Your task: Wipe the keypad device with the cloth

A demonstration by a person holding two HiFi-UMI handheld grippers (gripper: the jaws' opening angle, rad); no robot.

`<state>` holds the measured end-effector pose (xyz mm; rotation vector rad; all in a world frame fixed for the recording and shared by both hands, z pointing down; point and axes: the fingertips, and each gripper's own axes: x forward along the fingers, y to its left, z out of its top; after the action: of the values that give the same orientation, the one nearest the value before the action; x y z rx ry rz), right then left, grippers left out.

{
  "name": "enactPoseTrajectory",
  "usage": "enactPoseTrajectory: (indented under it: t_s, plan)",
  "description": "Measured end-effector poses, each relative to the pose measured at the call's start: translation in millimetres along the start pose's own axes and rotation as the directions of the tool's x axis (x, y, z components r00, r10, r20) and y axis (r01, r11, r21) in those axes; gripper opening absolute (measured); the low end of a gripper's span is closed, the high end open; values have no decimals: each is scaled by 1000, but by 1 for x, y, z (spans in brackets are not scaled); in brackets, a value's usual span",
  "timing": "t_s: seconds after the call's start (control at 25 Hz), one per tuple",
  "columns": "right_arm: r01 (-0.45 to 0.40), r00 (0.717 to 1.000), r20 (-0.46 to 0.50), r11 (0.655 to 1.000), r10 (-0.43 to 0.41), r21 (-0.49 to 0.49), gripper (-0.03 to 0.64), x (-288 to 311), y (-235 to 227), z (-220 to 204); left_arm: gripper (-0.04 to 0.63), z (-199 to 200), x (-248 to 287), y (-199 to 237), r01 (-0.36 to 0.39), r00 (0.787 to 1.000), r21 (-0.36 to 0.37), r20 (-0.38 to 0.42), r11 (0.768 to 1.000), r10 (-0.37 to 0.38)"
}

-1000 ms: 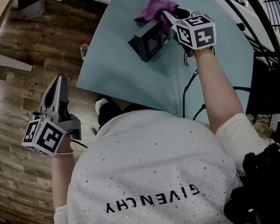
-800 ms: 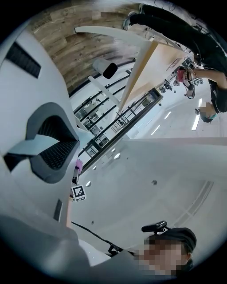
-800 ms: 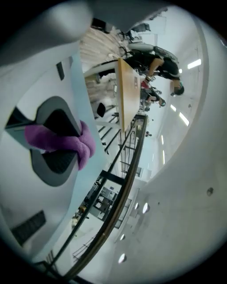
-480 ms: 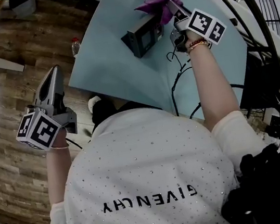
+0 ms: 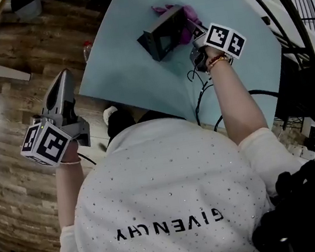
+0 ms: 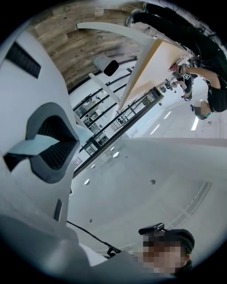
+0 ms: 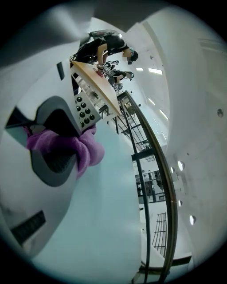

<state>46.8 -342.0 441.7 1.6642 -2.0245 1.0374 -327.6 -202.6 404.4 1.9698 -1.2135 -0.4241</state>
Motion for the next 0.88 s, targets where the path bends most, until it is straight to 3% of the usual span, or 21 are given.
enactPoseTrajectory:
  t_s: [0.6,0.72,0.8,0.88]
  plan:
    - [77,997,-31,972,-71,224,80,-5,-46,-56,2,-13,11,-9,-2,1000,-12,-31,1000,2]
    - [70,997,17,985,-73,159,77,-17,-38,-40,2,-17,5,-11,-5,999,-5,-39,1000,5]
    - [-18,991,131,998,11,56,75,-37,-10,-7,2,-15,-3,-12,-13,999,0,-33,1000,13]
    - [-128,956,260,991,136,-46,75,-63,25,33,2,-9,-9,-16,-22,1000,8,-22,1000,22]
